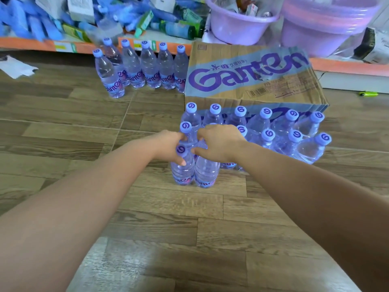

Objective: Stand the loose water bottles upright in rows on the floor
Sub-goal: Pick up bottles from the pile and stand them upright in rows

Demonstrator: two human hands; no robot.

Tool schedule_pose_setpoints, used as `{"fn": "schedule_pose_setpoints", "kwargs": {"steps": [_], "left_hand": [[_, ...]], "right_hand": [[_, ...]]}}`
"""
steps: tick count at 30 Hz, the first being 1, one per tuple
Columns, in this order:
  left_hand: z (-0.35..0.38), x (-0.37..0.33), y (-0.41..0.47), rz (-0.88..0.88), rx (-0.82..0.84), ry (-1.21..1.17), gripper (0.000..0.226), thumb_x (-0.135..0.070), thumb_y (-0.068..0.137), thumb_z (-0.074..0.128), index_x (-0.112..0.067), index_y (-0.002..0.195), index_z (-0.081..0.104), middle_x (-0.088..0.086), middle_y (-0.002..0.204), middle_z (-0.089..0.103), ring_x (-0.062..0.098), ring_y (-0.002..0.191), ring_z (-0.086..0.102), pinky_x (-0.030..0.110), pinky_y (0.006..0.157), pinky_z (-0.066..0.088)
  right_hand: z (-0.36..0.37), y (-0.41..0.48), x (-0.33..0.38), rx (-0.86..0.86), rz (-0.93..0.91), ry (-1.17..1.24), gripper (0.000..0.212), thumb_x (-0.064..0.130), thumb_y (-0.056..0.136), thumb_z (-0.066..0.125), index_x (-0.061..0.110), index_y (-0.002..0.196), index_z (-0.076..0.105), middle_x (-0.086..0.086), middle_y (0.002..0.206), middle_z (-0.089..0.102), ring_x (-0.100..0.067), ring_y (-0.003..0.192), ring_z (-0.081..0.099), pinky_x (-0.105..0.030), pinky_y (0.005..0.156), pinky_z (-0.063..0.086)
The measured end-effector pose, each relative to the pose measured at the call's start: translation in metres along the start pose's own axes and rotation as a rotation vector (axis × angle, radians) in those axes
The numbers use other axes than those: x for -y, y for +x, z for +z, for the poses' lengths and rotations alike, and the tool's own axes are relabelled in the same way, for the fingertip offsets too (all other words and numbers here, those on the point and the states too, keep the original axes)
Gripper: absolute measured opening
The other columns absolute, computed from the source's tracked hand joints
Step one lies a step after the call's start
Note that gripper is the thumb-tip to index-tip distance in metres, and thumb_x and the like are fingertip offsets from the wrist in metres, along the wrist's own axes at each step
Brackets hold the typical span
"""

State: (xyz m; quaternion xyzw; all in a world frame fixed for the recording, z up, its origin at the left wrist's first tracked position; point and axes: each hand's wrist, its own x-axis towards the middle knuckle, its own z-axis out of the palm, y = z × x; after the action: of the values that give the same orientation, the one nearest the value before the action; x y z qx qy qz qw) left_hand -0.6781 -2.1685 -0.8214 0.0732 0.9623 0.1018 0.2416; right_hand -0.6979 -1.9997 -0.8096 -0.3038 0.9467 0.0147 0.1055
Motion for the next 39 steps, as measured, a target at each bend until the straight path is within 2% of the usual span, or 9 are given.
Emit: {"fn": "schedule_pose_setpoints", "kwargs": {"steps": [4, 6, 8, 10, 12, 18, 23, 33, 39], "left_hand": [[-0.029, 0.011, 0.0, -0.074, -0.012, -0.012, 0.048, -0.029, 0.089, 0.057, -0.012, 0.134, 0.05, 0.008, 0.126, 0.062, 0.026, 0.117, 0.057, 0.029, 0.098, 0.043], [-0.042, 0.017, -0.002, -0.126, -0.067, 0.042, 0.045, -0.032, 0.094, 0.049, -0.009, 0.133, 0.047, 0.014, 0.133, 0.056, 0.029, 0.123, 0.052, 0.032, 0.102, 0.041], [-0.054, 0.019, -0.006, -0.174, -0.075, 0.088, 0.059, -0.041, 0.096, 0.04, -0.012, 0.146, 0.025, 0.015, 0.152, 0.031, 0.029, 0.141, 0.03, 0.036, 0.116, 0.026], [-0.068, 0.018, -0.012, -0.184, -0.035, 0.158, 0.068, -0.046, 0.098, 0.032, -0.016, 0.151, 0.0, 0.005, 0.16, 0.005, 0.022, 0.148, 0.003, 0.037, 0.121, 0.006], [-0.081, 0.018, -0.018, -0.208, -0.014, 0.181, 0.069, -0.048, 0.098, 0.027, -0.018, 0.15, -0.007, 0.001, 0.16, -0.003, 0.018, 0.148, -0.003, 0.036, 0.121, 0.0], [-0.121, 0.037, -0.031, -0.286, 0.006, 0.167, 0.067, -0.046, 0.099, 0.025, -0.017, 0.15, -0.006, 0.002, 0.16, -0.005, 0.016, 0.148, -0.002, 0.034, 0.12, 0.001], [-0.135, 0.071, 0.001, -0.253, -0.016, 0.15, 0.066, -0.045, 0.099, 0.024, -0.016, 0.15, -0.007, 0.002, 0.16, -0.007, 0.016, 0.148, -0.003, 0.034, 0.12, -0.001], [-0.166, 0.169, 0.14, -0.089, -0.105, 0.148, 0.067, -0.042, 0.099, 0.028, -0.014, 0.15, -0.005, 0.003, 0.16, -0.006, 0.019, 0.148, -0.001, 0.037, 0.121, 0.002], [-0.186, 0.195, 0.229, 0.058, -0.173, 0.187, 0.069, -0.04, 0.099, 0.033, -0.016, 0.151, -0.005, 0.002, 0.159, -0.01, 0.019, 0.148, -0.002, 0.036, 0.122, 0.005]], "right_hand": [[-0.016, 0.021, -0.006, -0.09, -0.039, 0.062, 0.043, 0.05, 0.096, 0.037, 0.015, 0.114, 0.055, -0.002, 0.117, 0.056, -0.026, 0.105, 0.056, -0.032, 0.069, 0.037], [-0.026, 0.031, -0.008, -0.067, -0.044, 0.111, 0.043, 0.047, 0.097, 0.037, 0.013, 0.12, 0.051, -0.004, 0.126, 0.053, -0.026, 0.116, 0.05, -0.033, 0.074, 0.037], [-0.038, 0.04, -0.011, 0.003, -0.053, 0.144, 0.049, 0.046, 0.097, 0.037, 0.011, 0.131, 0.043, -0.007, 0.138, 0.044, -0.026, 0.128, 0.041, -0.036, 0.089, 0.04], [-0.05, 0.046, -0.012, 0.058, -0.058, 0.167, 0.06, 0.048, 0.097, 0.036, 0.009, 0.141, 0.032, -0.009, 0.151, 0.031, -0.026, 0.14, 0.028, -0.038, 0.11, 0.029], [-0.06, 0.05, -0.012, 0.083, -0.055, 0.177, 0.065, 0.05, 0.097, 0.035, 0.008, 0.146, 0.024, -0.01, 0.155, 0.022, -0.025, 0.145, 0.019, -0.038, 0.116, 0.02], [-0.091, 0.067, -0.011, 0.11, -0.03, 0.225, 0.067, 0.048, 0.098, 0.034, 0.005, 0.148, 0.018, -0.012, 0.158, 0.013, -0.026, 0.148, 0.008, -0.039, 0.119, 0.014], [-0.091, 0.103, -0.005, 0.098, 0.026, 0.263, 0.07, 0.047, 0.098, 0.036, 0.006, 0.15, 0.015, -0.012, 0.159, 0.012, -0.027, 0.148, 0.009, -0.039, 0.119, 0.014], [-0.081, 0.239, -0.009, 0.096, 0.193, 0.228, 0.07, 0.046, 0.098, 0.037, 0.004, 0.149, 0.015, -0.012, 0.16, 0.007, -0.025, 0.149, 0.003, -0.037, 0.12, 0.012], [-0.075, 0.307, -0.032, 0.022, 0.322, 0.264, 0.064, 0.034, 0.098, 0.043, 0.004, 0.149, 0.015, -0.009, 0.16, 0.005, -0.025, 0.147, 0.013, -0.036, 0.115, 0.023]]}}
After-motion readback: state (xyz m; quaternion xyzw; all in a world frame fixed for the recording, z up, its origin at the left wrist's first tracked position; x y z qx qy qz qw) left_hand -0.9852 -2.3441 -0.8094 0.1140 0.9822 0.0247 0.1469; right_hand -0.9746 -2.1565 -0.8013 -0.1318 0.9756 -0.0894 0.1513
